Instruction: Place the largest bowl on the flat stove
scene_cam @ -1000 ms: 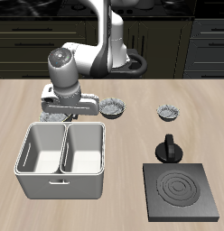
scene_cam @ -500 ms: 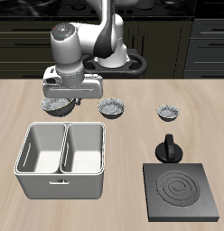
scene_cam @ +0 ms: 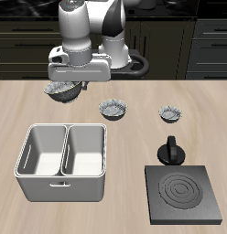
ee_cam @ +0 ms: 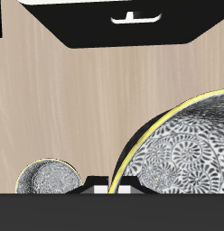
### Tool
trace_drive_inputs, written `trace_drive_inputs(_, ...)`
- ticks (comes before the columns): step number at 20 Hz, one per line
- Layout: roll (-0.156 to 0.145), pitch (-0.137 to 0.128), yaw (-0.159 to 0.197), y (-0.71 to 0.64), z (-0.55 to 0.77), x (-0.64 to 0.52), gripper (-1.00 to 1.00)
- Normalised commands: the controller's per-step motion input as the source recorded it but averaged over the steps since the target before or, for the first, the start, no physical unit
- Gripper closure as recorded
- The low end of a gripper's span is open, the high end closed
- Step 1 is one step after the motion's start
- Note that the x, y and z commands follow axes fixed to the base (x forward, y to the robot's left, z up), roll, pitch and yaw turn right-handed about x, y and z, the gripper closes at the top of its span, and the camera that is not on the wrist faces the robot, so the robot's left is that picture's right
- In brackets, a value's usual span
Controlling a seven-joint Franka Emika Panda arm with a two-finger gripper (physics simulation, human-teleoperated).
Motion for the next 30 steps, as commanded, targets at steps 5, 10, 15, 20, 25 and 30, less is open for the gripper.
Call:
trace_drive_inputs(5, 0.015, -0.046, 0.028, 0.24, 0.39, 0.07, 1.00)
trace_drive_inputs(10, 0.010, -0.011, 0.013, 0.25, 0.23, 0.10, 1.00)
trace_drive_inputs(15, -0.004, 0.003, 0.002, 0.37, 0.12, 0.21, 1.00)
trace_drive_inputs(20, -0.007, 0.006, -0.014, 0.34, 0.08, 0.16, 1.00)
trace_drive_inputs(25, 0.037, 0.005, -0.008, 0.60, 0.19, 0.16, 1.00)
trace_drive_inputs(30, 0.037, -0.004, -0.005, 0.75, 0.21, 0.24, 1.00)
